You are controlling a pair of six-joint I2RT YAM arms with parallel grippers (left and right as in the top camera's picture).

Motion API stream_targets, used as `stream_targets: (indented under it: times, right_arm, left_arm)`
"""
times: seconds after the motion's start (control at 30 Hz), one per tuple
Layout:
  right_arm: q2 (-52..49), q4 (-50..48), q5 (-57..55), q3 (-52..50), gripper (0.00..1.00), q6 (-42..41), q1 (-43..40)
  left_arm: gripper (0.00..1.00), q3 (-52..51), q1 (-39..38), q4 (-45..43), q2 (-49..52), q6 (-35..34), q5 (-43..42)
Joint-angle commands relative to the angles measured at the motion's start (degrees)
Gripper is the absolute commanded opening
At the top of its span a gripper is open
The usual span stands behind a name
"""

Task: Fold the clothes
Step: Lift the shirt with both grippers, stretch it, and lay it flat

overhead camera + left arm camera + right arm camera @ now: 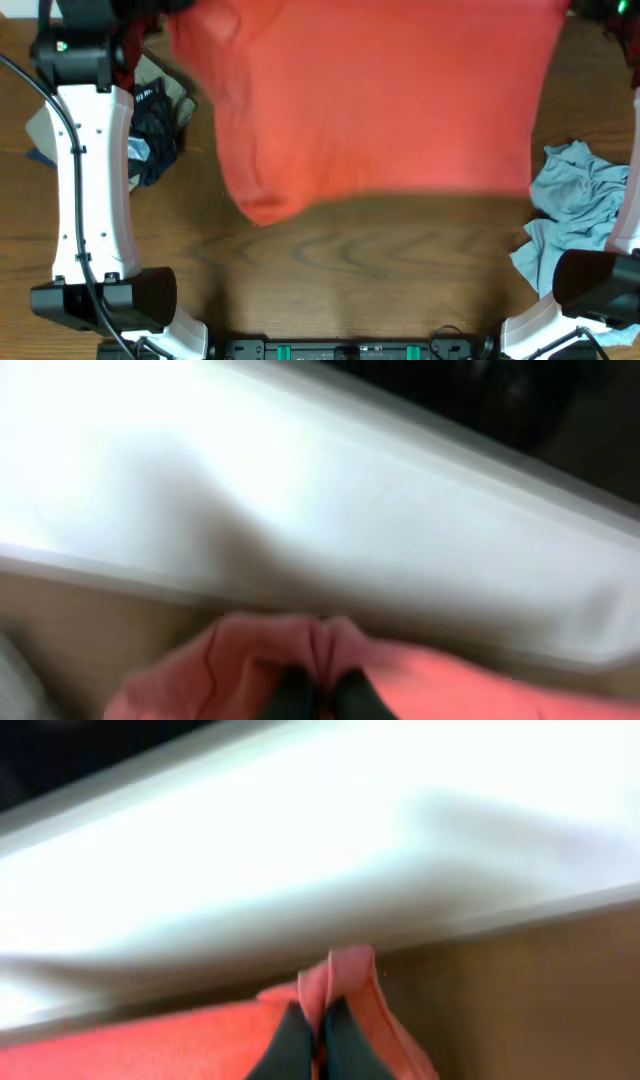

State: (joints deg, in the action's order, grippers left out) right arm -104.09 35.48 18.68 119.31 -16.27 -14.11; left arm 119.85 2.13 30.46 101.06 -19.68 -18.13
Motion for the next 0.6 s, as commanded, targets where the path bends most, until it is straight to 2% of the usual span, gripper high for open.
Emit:
stream_targets:
  times: [0.0,0.13,0.23,0.3,0.43,0.57]
  right_arm:
    - [3.6,-5.5,1.2,2.6,0.01,-7.8,-0.7]
    - [6.3,-5.7,-4.3,4.1,0.01,-7.6,-1.9]
    - [7.8,0.5,-6.8,4.1,0.01,-3.3,-2.2]
    - [7.8,7.3,-8.8,4.1,0.01,-0.6,-2.2]
    - [6.4,22.3,-14.3,3.1,0.01,4.1,-2.0]
    - [3.1,32.9,-15.3,0.7,0.01,8.1,-1.6]
  left_arm:
    - [0.06,6.8,0.7,-6.4,-2.6,-5.2,0.6]
    - [0.06,13.6,0.7,-7.6,-2.6,-5.5,0.6]
    - [0.06,16.5,0.7,-0.9,-3.0,-2.9,-0.8]
    - [0.06,16.5,0.7,6.5,-3.5,-0.1,-3.1]
    - [0.06,16.2,0.5,29.8,-2.8,3.4,-3.8]
    - [0.06,12.0,-0.8,48.2,-0.6,5.1,-3.8]
